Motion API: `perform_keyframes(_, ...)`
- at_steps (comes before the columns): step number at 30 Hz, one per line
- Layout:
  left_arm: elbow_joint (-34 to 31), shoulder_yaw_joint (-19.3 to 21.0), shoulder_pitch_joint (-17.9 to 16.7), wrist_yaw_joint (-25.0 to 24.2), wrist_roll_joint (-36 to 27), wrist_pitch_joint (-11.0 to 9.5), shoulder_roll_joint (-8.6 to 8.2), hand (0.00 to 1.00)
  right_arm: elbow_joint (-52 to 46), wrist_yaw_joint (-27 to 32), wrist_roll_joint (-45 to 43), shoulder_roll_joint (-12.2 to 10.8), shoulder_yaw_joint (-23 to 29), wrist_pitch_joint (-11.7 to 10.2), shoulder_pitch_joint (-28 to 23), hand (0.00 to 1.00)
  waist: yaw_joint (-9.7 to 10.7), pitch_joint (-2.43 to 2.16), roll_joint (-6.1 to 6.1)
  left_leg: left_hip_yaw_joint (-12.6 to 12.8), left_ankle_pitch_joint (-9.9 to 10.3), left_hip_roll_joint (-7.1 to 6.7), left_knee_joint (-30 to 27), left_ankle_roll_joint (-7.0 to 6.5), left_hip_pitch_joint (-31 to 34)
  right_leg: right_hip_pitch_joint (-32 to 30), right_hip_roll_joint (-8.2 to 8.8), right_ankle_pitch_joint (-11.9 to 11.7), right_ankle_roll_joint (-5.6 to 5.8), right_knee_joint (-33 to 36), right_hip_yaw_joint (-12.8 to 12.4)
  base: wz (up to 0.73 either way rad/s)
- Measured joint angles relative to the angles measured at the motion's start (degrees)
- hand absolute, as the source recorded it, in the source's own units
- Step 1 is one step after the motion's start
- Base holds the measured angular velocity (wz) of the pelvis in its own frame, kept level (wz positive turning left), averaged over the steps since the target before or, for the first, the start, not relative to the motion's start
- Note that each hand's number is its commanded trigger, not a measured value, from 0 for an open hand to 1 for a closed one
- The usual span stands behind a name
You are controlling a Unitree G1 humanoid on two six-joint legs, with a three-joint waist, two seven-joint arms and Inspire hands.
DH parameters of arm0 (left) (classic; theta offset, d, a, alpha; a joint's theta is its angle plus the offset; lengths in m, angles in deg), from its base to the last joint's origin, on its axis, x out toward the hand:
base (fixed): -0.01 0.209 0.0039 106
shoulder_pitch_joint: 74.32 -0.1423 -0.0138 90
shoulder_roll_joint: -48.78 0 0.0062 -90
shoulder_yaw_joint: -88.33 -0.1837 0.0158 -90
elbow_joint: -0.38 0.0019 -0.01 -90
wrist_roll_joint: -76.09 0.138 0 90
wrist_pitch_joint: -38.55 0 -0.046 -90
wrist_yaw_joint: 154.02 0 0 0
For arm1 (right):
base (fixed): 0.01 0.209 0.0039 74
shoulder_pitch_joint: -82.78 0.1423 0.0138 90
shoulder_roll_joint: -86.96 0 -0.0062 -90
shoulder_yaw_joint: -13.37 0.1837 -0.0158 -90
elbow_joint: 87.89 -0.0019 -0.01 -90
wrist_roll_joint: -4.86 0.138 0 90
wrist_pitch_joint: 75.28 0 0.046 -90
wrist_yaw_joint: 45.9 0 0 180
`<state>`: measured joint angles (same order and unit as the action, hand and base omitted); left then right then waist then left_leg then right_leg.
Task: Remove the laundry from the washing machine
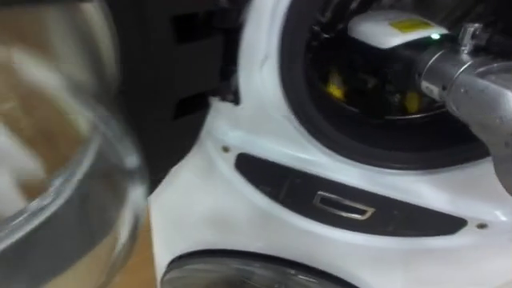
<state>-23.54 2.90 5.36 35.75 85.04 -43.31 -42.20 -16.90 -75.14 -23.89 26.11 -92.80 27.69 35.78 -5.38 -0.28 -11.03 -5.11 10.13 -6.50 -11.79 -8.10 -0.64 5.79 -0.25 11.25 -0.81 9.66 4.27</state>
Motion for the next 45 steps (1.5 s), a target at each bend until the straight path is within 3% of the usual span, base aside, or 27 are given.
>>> perform_keyframes(4, -0.97, 0.51, -0.75, 0.06, -0.87, -1.48, -0.56, 0.0, -9.3, 9.01, 7.26, -0.07, 8.67, -2.49, -4.46, 1.0, 1.72, 0.18, 0.26, -2.17, 0.05, 0.03, 0.03, 0.08, -0.58, -0.96, 0.14, -0.96, 0.17, -1.77, -1.29, -0.22)
perform_keyframes(6, -0.7, 2.25, -1.28, 1.3, -0.81, -3.52, -1.2, 0.0, -13.99, 12.78, 11.35, -0.51, 11.97, -4.8, -12.12, 1.0, 2.56, 0.23, 0.54, -0.89, 0.12, 0.42, 0.91, 0.21, -2.31, 1.05, -0.02, -1.26, -0.06, -1.41, -1.25, -0.06)
perform_keyframes(8, -0.56, 2.26, -1.52, 2.0, -0.86, -4.24, -1.85, 0.0, -15.13, 15.47, 14.21, -2.4, 14.19, -6.1, -15.9, 1.0, 3.37, 0.48, 1.19, 0.56, 0.23, 0.66, 1.45, 0.41, -3.27, 1.99, -0.1, -1.26, -0.06, -1.42, -1.35, -0.09)
perform_keyframes(10, -0.03, 2.25, -1.51, 2.66, -1.16, -4.76, -2.5, 0.0, -15.63, 15.94, 15.52, -3.17, 15.29, -7.55, -16.93, 1.0, 4.89, 0.43, 1.75, 1.06, 0.27, 0.66, 1.44, 0.47, -3.34, 1.83, -0.11, -1.26, -0.06, -1.53, -2.24, -0.03)
perform_keyframes(12, -0.06, 2.36, -1.58, 2.89, -1.21, -4.88, -2.72, 0.0, -17.44, 17.57, 15.7, -4.37, 17.79, -9.69, -19.92, 1.0, 5.12, 0.48, 1.95, 2.06, 0.3, 0.68, 1.45, 0.51, -2.91, 1.32, -0.13, -1.26, -0.06, -1.58, -3.17, 0.0)
perform_keyframes(16, 0.57, 2.47, -1.98, 2.88, -1.9, -4.78, -2.71, 0.0, -18.22, 20.67, 18.43, -5.13, 19.84, -11.44, -23.71, 1.0, 5.1, 0.47, 2.13, 2.78, 0.42, 0.67, 1.45, 0.68, -2.98, 1.26, -0.17, -1.29, -0.03, -1.39, -5.57, 0.02)
perform_keyframes(20, 1.5, 2.06, -2.02, 2.9, -3.02, -5.23, -2.84, 0.0, -18.4, 24.0, 22.19, -7.83, 22.53, -13.92, -30.0, 1.0, 5.16, 0.49, 2.47, 3.24, 0.63, 0.69, 1.51, 0.58, -2.99, 1.14, -0.13, -1.37, 0.1, -0.92, -5.54, 0.09)
perform_keyframes(23, 2.03, 2.13, -2.3, 3.12, -3.4, -5.97, -2.74, 0.0, -18.6, 26.58, 27.99, -8.03, 26.03, -15.6, -32.99, 1.0, 5.19, 0.57, 3.25, 3.54, 1.21, 0.8, 1.61, -0.13, -3.02, 1.16, -0.24, -1.33, 0.17, -1.01, -5.38, 0.01)
perform_keyframes(26, 2.12, 2.66, -3.74, 3.19, -3.75, -6.32, -2.6, 0.0, -18.54, 29.97, 33.18, -9.85, 30.72, -15.6, -35.41, 1.0, 5.38, 0.3, 3.87, 4.11, 1.42, 0.78, 1.53, -0.47, -3.17, 1.19, -0.2, -1.4, 0.25, -0.97, -5.51, -0.1)
perform_keyframes(29, 2.15, 3.57, -5.37, 3.08, -3.73, -6.31, -2.84, 0.0, -18.6, 32.37, 36.87, -12.3, 34.47, -15.99, -37.37, 1.0, 7.05, -0.13, 4.66, 4.67, 1.45, 0.78, 1.38, -0.52, -3.23, 1.29, -0.14, -1.4, 0.25, -0.99, -5.41, -0.11)
perform_keyframes(34, 1.83, 6.09, -6.23, 2.9, -1.59, -6.3, -3.11, 0.0, -18.2, 34.32, 41.5, -13.42, 39.31, -16.2, -43.44, 1.0, 8.4, 0.05, 5.32, 6.54, 1.53, 1.11, 1.53, -0.48, -3.65, 0.92, -0.32, -1.4, 0.25, -0.97, -5.72, -0.19)
perform_keyframes(37, 1.78, 6.4, -6.19, 2.19, -1.58, -6.51, -3.15, 0.0, -17.58, 35.62, 44.23, -15.37, 40.68, -16.18, -47.9, 1.0, 8.99, -0.04, 5.78, 8.01, 1.7, 1.52, 1.57, -0.24, -4.01, 1.0, -0.55, -1.41, 0.23, -0.77, -5.98, -0.27)
perform_keyframes(39, 1.72, 6.54, -6.16, 2.02, -1.62, -6.51, -3.11, 0.0, -16.78, 36.29, 45.31, -16.7, 41.89, -15.93, -49.93, 1.0, 10.91, 0.03, 5.91, 8.67, 1.86, 1.84, 1.5, -0.05, -3.88, 0.72, -0.79, -1.44, 0.17, -0.37, -6.07, -0.17)
perform_keyframes(43, 1.55, 7.01, -5.67, 1.75, -1.19, -6.52, -3.14, 0.0, -13.63, 37.93, 45.35, -16.76, 45.76, -15.78, -50.68, 1.0, 12.54, 0.0, 6.01, 10.44, 1.98, 2.3, 1.44, 0.19, -3.36, -0.5, -1.08, -1.49, 0.08, 0.41, -6.97, -0.27)
perform_keyframes(45, 1.39, 7.48, -5.43, 1.18, -1.19, -6.51, -3.07, 0.0, -12.43, 38.95, 45.61, -16.76, 47.16, -14.44, -51.54, 1.0, 13.05, -0.04, 6.05, 12.71, 2.14, 2.94, 1.5, 0.36, -3.16, -1.8, -1.7, -1.76, -0.33, 1.15, -8.27, -0.45)
